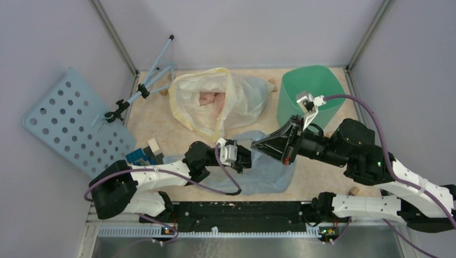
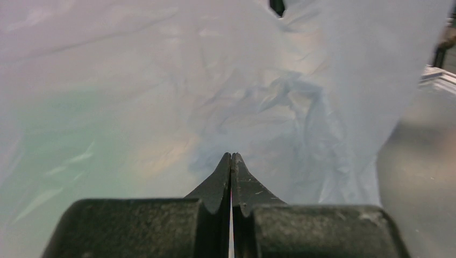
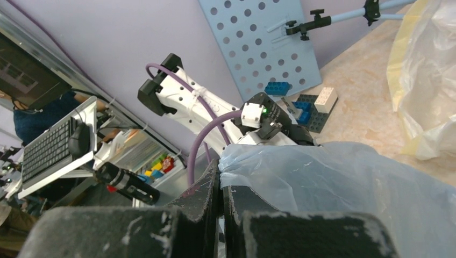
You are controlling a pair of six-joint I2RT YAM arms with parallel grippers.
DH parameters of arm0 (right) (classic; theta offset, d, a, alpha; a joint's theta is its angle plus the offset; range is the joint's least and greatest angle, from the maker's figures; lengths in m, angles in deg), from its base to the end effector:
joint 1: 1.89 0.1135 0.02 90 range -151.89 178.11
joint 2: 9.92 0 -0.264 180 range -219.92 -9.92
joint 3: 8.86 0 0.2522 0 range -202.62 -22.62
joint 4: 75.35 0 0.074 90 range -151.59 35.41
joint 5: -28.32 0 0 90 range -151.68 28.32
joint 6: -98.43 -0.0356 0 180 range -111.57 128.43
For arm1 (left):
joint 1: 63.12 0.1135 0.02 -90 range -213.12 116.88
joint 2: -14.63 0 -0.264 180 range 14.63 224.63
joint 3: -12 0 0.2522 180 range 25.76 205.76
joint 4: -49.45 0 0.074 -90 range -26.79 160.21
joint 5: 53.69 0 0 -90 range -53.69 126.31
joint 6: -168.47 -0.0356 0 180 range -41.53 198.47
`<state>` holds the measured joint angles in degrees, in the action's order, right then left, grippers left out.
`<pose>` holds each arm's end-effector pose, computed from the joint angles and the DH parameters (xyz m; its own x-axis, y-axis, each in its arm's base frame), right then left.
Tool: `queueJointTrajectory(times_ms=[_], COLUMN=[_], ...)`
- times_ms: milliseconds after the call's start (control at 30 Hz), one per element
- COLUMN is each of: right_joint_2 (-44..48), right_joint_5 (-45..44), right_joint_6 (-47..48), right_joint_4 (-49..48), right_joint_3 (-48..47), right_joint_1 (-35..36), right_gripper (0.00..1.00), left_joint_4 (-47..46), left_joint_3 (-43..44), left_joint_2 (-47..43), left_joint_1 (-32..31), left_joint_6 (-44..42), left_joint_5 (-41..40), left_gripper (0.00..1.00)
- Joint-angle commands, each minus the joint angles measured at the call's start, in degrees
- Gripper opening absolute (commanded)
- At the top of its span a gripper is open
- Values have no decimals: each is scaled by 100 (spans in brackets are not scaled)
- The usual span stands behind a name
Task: Put the trash bags into the trash bin
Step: Unfold the trash bag at the center of the board.
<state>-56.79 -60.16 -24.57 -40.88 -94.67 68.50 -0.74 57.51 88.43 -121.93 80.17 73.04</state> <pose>0.0478 0.1368 0.4732 -0.4958 0.2307 -0.8372 -0.8114 0.2205 0.5412 0.1183 -0.2365 0.2857 0.1642 -0.3172 -0.9340 0.9783 -0.0691 0.1954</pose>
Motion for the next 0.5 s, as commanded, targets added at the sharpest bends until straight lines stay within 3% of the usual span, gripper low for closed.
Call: queueJointTrajectory(times_ms=[0, 267, 467], right_joint_2=[50, -487, -714], right_joint_5=[-214, 815, 1162], right_joint_6=[50, -177, -255], right_joint_4=[-136, -1084, -1436], right_joint_3=[-12, -190, -424], right_joint_1=[54, 57, 59], right_gripper=[0, 0, 0], left_joint_4=[-559, -130, -1496], left_joint_3=[134, 870, 957], left_joint_2=[225, 1468, 2530], left_joint_1=[-6, -121, -123], left_joint_6=[308, 475, 1311], left_joint_5=[824, 777, 673], left_gripper=[0, 0, 0])
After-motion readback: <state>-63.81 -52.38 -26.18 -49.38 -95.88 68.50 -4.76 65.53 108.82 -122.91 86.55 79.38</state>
